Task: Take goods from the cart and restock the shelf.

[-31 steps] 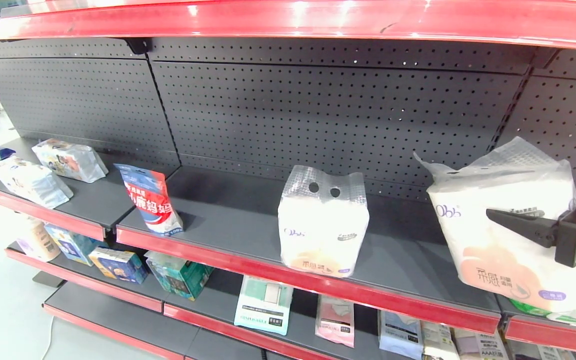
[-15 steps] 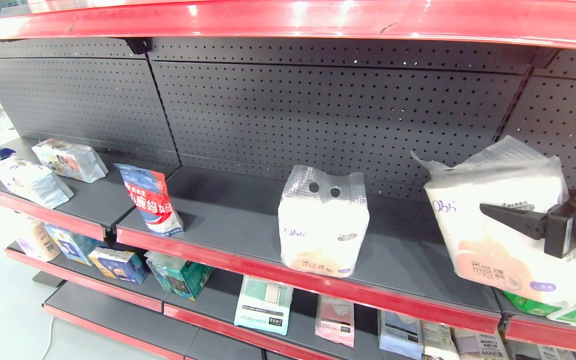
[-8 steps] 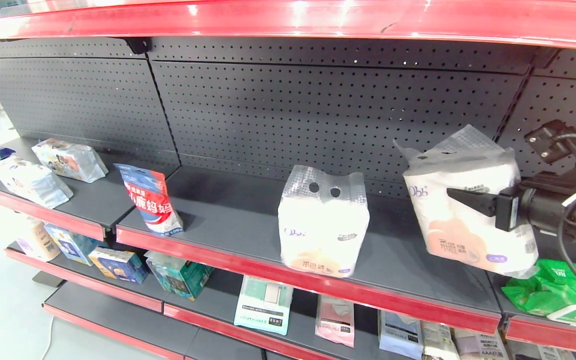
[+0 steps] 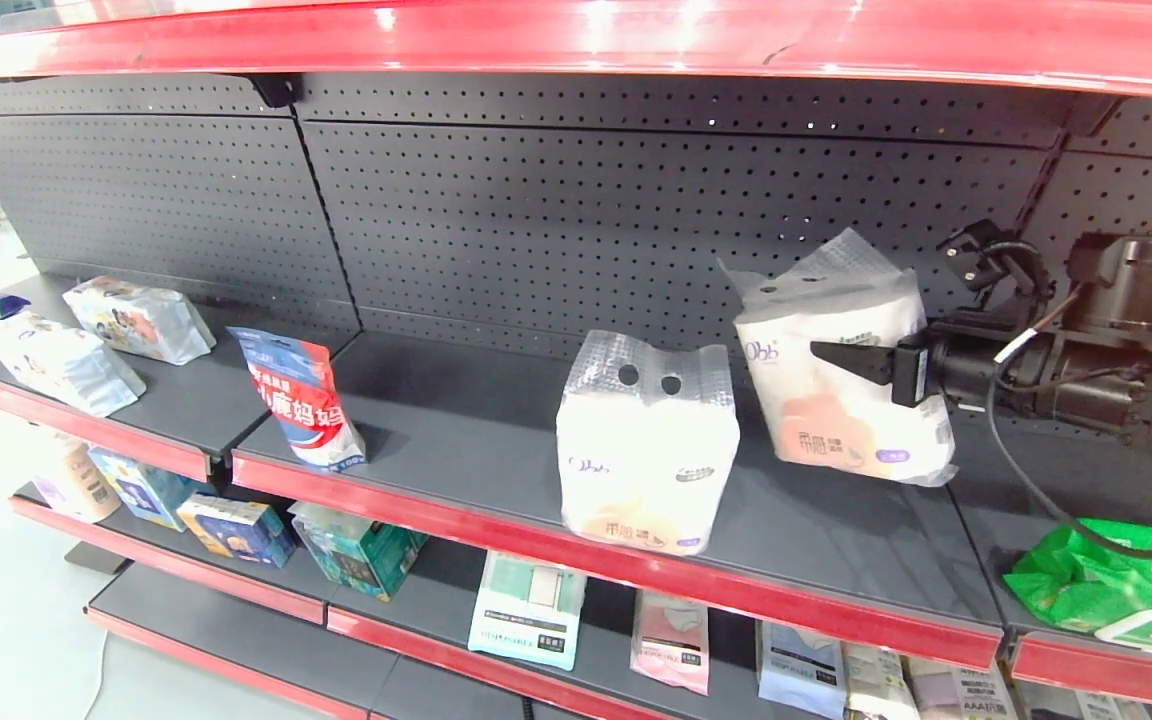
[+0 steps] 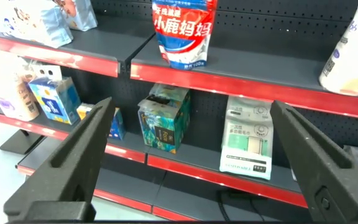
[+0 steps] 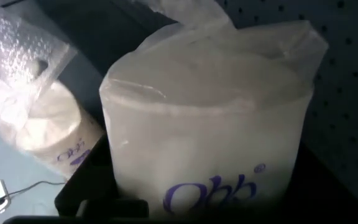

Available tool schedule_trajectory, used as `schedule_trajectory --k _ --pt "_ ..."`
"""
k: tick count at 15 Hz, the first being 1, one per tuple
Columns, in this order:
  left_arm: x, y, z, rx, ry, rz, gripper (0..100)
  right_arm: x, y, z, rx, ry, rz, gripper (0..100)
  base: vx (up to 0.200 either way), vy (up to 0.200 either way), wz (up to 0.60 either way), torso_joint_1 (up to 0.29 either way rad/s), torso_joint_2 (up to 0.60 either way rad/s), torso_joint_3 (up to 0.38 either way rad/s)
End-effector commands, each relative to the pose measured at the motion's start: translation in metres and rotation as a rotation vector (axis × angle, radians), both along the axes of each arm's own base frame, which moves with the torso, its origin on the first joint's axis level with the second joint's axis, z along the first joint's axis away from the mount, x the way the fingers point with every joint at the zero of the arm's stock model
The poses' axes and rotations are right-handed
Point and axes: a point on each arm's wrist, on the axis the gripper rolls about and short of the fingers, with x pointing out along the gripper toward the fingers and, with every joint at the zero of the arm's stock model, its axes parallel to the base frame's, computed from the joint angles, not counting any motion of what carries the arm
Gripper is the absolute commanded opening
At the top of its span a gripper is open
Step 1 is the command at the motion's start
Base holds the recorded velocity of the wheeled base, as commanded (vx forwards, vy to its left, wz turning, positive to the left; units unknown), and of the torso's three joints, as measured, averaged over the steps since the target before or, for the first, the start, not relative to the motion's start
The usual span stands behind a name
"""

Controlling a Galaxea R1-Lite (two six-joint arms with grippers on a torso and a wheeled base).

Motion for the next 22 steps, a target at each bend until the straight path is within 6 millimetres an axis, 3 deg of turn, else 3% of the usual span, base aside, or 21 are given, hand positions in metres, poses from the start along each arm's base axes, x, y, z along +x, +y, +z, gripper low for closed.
schedule_trajectory --k 1,7,12,18,22 --pt "0.000 0.000 0.000 0.000 -0.001 -0.001 100 0.029 0.003 -0.023 0.018 0.034 0.080 0 0.000 0.000 0.00 0.000 0.00 0.000" --pt "0.000 0.000 0.000 0.000 -0.001 0.001 100 0.083 0.029 -0.033 0.054 -0.032 0.246 0 0.000 0.000 0.00 0.000 0.00 0.000" --pt "0.000 0.000 0.000 0.000 -0.001 -0.001 100 0.108 0.049 -0.042 0.066 -0.052 0.313 0 0.000 0.000 0.00 0.000 0.00 0.000" --pt "0.000 0.000 0.000 0.000 -0.001 0.001 100 0.114 0.052 -0.058 0.068 -0.024 0.346 0 0.000 0.000 0.00 0.000 0.00 0.000" --pt "0.000 0.000 0.000 0.000 -0.001 0.001 100 0.106 0.035 -0.068 0.046 -0.002 0.366 0 0.000 0.000 0.00 0.000 0.00 0.000"
